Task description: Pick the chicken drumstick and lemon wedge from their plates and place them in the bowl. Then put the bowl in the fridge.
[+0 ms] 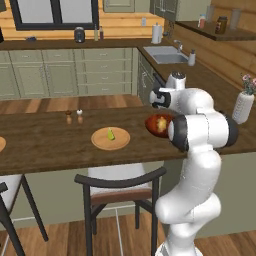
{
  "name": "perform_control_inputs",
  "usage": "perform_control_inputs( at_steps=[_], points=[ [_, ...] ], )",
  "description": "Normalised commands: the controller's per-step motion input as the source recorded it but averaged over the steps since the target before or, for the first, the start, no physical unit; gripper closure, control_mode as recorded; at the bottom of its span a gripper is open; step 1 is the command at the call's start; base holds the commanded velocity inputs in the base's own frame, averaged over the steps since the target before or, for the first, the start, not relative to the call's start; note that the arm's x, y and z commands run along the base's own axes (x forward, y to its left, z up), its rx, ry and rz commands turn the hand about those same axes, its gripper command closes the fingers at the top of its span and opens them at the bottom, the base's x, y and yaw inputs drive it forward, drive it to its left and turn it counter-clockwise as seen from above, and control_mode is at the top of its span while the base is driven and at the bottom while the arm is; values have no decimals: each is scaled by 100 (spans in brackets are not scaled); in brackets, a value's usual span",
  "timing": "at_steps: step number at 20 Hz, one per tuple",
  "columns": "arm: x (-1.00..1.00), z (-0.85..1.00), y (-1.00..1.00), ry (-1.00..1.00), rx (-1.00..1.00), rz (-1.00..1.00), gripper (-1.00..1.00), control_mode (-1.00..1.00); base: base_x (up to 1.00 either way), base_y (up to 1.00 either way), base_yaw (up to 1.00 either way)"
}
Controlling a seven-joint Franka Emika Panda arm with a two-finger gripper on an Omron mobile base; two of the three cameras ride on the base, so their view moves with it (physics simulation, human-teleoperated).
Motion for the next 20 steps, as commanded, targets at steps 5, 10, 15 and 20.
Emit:
perform_control_inputs(
  at_steps=[5, 10, 15, 20],
  points=[
    [-100, 77, 95, 1, -10, 27, -100, -100, 0, 0, 0],
    [-92, 8, 100, 1, -7, 33, -100, -100, 0, 0, 0],
    [-12, -12, 100, 2, -7, 15, -100, -100, 0, 0, 0],
    [72, -34, 85, 4, -4, 0, -100, -100, 0, 0, 0]
  ],
)
